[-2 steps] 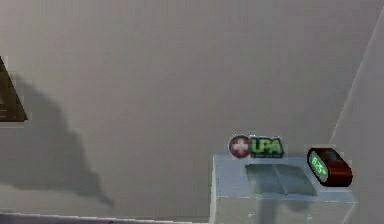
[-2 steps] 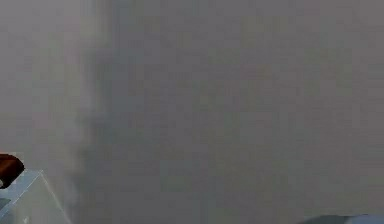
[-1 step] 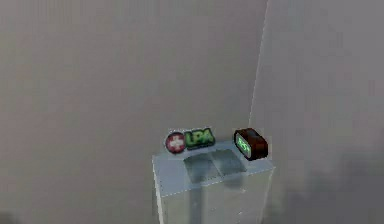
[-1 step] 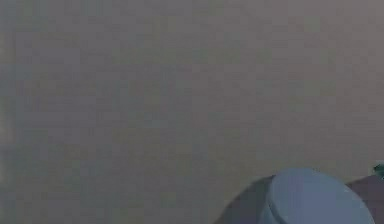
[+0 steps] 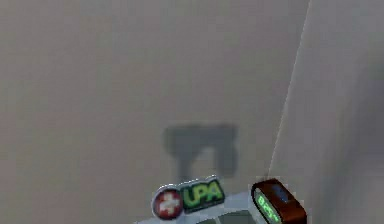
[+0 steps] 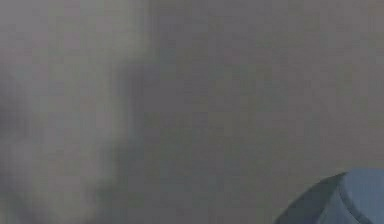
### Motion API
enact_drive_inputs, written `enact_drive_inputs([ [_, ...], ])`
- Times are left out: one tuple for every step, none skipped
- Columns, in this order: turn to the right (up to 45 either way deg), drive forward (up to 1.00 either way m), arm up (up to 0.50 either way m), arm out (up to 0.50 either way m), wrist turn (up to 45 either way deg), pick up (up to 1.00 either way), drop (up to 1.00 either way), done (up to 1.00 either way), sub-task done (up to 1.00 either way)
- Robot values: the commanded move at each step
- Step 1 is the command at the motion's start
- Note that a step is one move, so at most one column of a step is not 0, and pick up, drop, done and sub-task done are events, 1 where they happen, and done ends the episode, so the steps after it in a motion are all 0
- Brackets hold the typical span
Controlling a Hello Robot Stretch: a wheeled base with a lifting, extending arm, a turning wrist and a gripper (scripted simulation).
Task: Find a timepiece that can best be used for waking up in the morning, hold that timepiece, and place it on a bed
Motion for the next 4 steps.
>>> enact_drive_inputs([
  [-45.0, 0.00, 0.00, 0.00, 0.0, 0.00, 0.00, 0.00, 0.00],
  [-12.0, 0.00, 0.00, 0.00, 0.0, 0.00, 0.00, 0.00, 0.00],
  [0.0, 0.00, 0.50, 0.00, 0.0, 0.00, 0.00, 0.00, 0.00],
  [0.0, 0.00, 0.32, 0.00, 0.0, 0.00, 0.00, 0.00, 0.00],
])
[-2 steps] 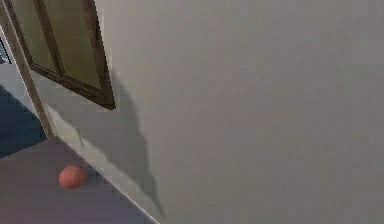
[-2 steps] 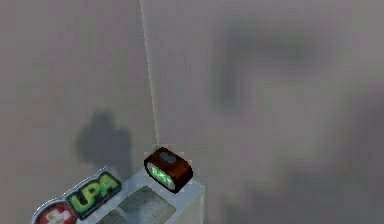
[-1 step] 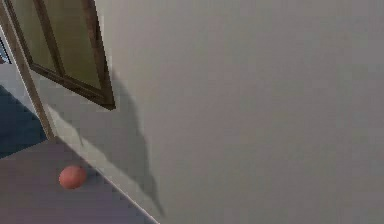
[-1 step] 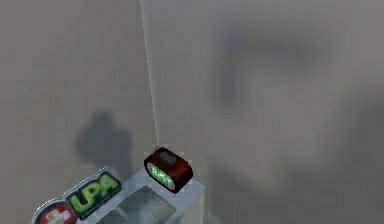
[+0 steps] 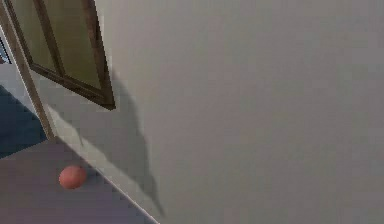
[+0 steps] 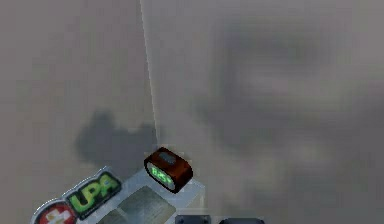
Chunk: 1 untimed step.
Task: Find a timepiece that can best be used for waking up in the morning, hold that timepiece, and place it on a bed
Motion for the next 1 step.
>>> enact_drive_inputs([
  [0.0, 0.00, 0.00, 0.24, 0.0, 0.00, 0.00, 0.00, 0.00],
])
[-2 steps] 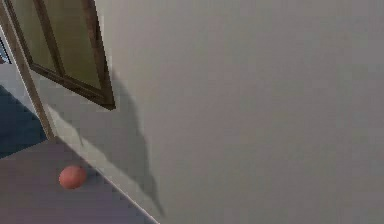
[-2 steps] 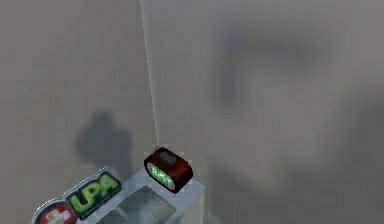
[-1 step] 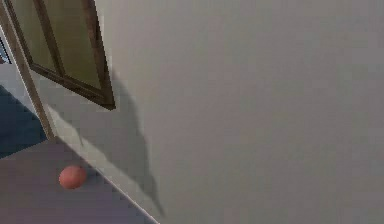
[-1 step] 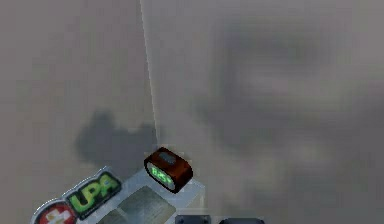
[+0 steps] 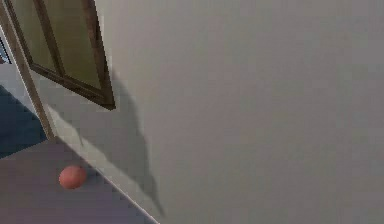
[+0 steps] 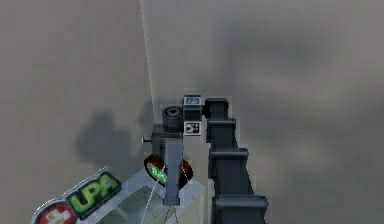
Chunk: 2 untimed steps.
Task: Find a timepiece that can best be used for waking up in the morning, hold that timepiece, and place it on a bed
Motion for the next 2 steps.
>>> enact_drive_inputs([
  [0.0, 0.00, 0.00, 0.00, 45.0, 0.00, 0.00, 0.00, 0.00],
  [0.0, 0.00, 0.00, 0.00, 45.0, 0.00, 0.00, 0.00, 0.00],
])
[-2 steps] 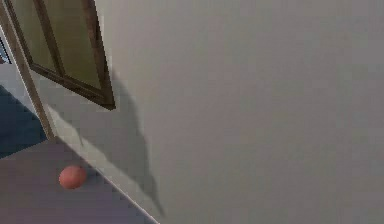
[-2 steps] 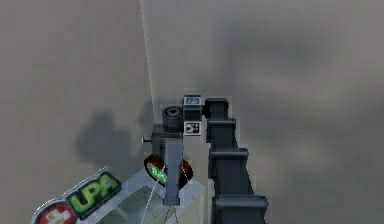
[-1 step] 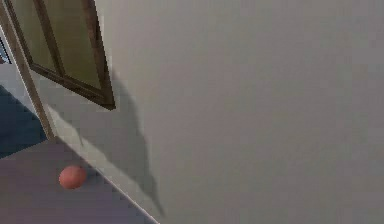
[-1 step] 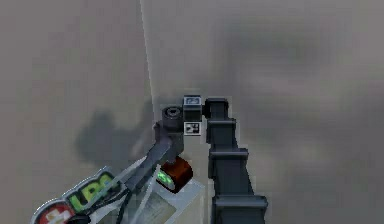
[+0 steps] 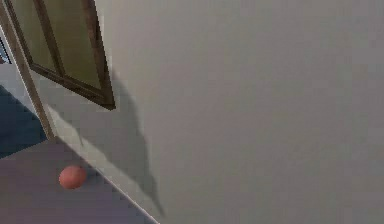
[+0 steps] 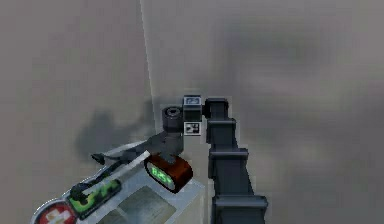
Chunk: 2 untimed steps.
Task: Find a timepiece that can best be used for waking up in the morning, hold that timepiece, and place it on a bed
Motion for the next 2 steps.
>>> enact_drive_inputs([
  [0.0, 0.00, 0.00, 0.00, 45.0, 0.00, 0.00, 0.00, 0.00],
  [0.0, 0.00, 0.00, 0.00, 36.0, 0.00, 0.00, 0.00, 0.00],
])
